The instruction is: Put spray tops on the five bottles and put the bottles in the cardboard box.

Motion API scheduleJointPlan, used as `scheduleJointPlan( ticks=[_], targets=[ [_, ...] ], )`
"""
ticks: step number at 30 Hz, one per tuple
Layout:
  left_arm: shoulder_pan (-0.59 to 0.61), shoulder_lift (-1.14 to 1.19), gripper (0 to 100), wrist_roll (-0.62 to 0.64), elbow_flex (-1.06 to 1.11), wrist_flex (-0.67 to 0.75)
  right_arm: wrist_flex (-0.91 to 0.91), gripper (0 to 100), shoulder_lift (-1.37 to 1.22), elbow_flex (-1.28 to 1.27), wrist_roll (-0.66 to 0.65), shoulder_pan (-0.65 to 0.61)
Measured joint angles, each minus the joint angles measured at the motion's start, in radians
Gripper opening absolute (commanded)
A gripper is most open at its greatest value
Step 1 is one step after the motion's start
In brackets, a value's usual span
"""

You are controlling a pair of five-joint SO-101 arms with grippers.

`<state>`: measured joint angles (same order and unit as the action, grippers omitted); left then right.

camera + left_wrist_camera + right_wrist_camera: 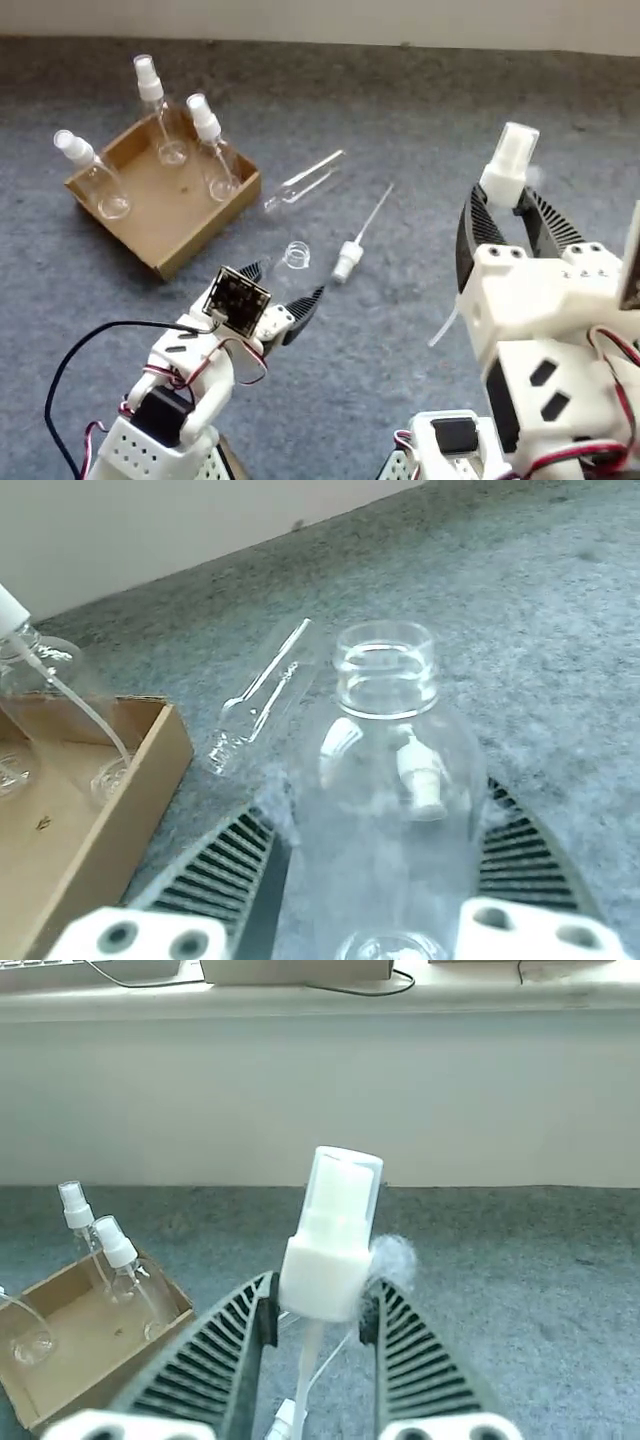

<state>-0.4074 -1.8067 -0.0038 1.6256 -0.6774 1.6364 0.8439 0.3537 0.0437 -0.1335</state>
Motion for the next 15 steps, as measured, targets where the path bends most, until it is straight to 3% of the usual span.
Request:
scheduleJointPlan(
  ticks=[15],
  targets=[
    [-0.109,0.0,16,0.0,0.041,0.003,-0.545,4.8,0.353,-0.845,0.0,0.0]
  ],
)
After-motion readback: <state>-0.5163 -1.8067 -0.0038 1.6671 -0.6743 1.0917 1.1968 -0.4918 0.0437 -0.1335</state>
